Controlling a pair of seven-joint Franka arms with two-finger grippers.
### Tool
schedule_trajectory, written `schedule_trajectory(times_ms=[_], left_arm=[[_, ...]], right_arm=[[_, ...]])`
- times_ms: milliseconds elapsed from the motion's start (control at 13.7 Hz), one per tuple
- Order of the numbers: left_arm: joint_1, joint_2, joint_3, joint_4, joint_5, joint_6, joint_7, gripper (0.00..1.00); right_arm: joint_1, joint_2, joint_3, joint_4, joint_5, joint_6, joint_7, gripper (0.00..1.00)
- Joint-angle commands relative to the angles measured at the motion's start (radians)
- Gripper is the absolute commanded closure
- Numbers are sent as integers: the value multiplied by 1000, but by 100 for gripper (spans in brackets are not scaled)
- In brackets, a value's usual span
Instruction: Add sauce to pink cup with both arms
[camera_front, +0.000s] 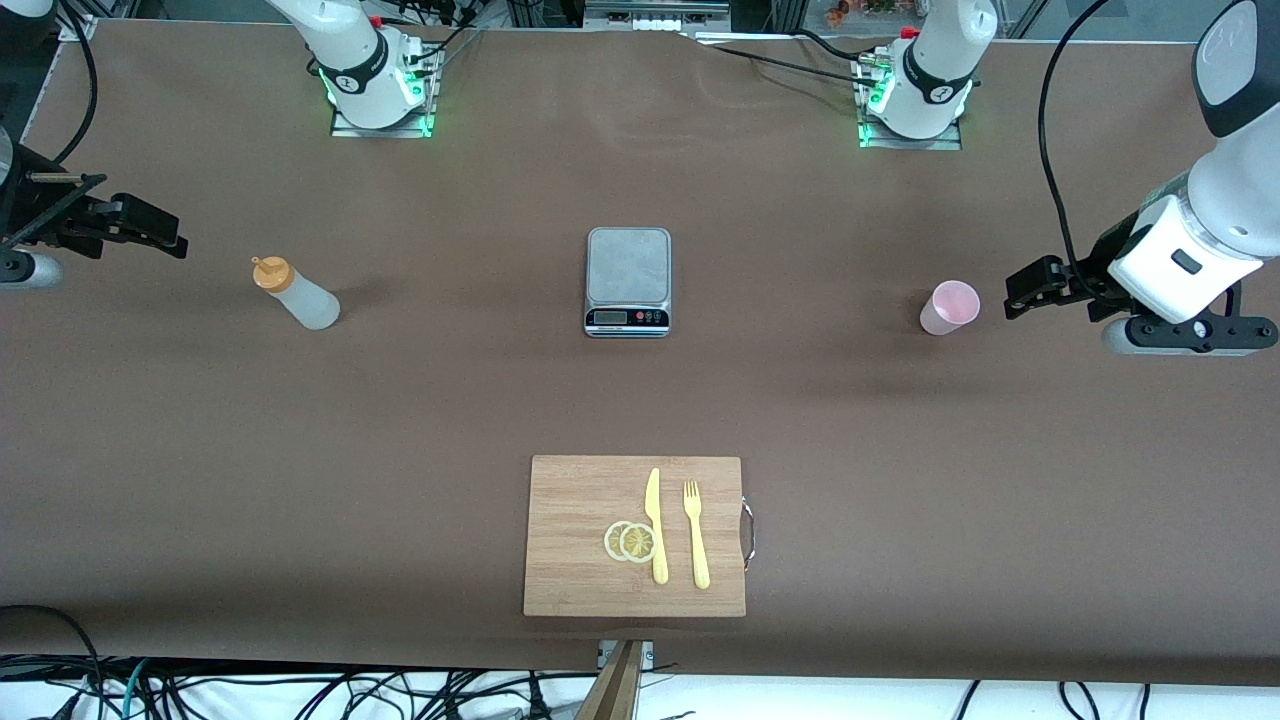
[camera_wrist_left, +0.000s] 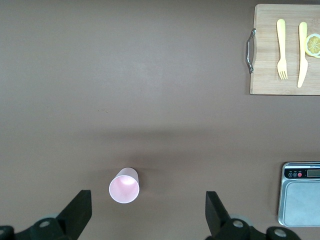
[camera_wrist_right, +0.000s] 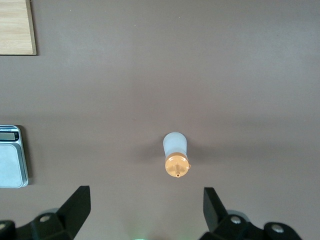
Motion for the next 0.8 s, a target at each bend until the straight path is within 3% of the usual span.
schedule_trajectory(times_ms=[0, 732], left_arm=[[-4, 13, 4, 29, -12, -10, -5, 0], [2, 15, -2, 25, -21, -18, 1, 0]], right_arm=[[-5, 8, 5, 32, 5, -21, -7, 0], [-5, 8, 4, 32, 5, -24, -7, 0]])
